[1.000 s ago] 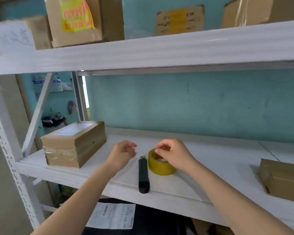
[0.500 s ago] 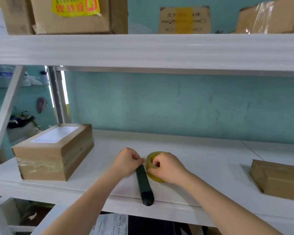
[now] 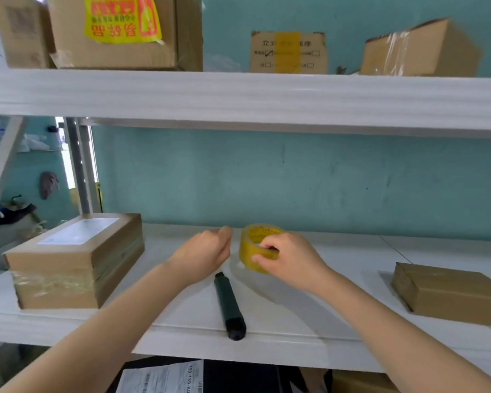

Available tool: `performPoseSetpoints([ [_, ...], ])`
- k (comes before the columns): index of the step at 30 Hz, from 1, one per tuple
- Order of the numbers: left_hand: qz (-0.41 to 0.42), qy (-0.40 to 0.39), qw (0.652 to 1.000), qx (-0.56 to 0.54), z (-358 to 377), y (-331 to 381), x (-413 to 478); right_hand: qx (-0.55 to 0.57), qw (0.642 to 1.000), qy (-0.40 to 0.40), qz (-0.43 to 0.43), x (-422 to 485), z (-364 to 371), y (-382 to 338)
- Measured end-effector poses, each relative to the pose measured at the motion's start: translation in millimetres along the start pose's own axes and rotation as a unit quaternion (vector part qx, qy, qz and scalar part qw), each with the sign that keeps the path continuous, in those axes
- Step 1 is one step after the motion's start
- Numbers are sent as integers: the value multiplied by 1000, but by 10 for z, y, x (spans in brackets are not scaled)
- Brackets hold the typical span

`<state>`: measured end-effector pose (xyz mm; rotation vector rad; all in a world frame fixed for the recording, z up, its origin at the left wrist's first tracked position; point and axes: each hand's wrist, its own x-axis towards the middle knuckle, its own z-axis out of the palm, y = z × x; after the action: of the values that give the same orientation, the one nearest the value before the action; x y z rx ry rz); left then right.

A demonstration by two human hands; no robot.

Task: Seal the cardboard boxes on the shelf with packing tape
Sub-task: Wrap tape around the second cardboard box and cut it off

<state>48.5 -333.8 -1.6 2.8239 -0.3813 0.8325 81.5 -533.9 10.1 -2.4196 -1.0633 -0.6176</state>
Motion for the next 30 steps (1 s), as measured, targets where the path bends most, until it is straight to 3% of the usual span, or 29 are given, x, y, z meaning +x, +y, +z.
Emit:
performPoseSetpoints([
  [3,11,-4,995,-97,-152,-14,39,20,999,-24,-40,-52,-185,79],
  [5,19,-13,995,-100,-209,2,77,41,998,-29,-49,-78,-299,112],
  [13,72,-6,992,103,-240,179,234,4,996,-42,-73,-147,-671,191],
  [14,74,-21,993,85,-232,203,247,6,997,-42,-68,-188,-706,207],
  [16,45,-99,990,-90,-252,228,270,20,998,-44,-45,-294,-763,257],
  [18,-2,-168,930,-327,-293,282,276,53,998,-38,-16,-418,-822,294],
  [20,-29,-159,857,-489,-314,381,291,62,998,-17,-3,-498,-887,301],
  [23,-94,-151,739,-649,-300,621,351,42,999,17,6,-526,-1012,321],
  [25,-151,-127,680,-706,-287,777,417,12,1000,21,-12,-539,-1102,351],
  [27,-185,-110,659,-720,-275,917,492,-33,998,18,-48,-560,-1167,418],
  [28,-190,-106,667,-712,-258,996,528,-49,997,18,-60,-575,-1195,462],
  [30,-179,-86,723,-662,-197,1169,586,-61,996,30,-64,-607,-1254,568],
])
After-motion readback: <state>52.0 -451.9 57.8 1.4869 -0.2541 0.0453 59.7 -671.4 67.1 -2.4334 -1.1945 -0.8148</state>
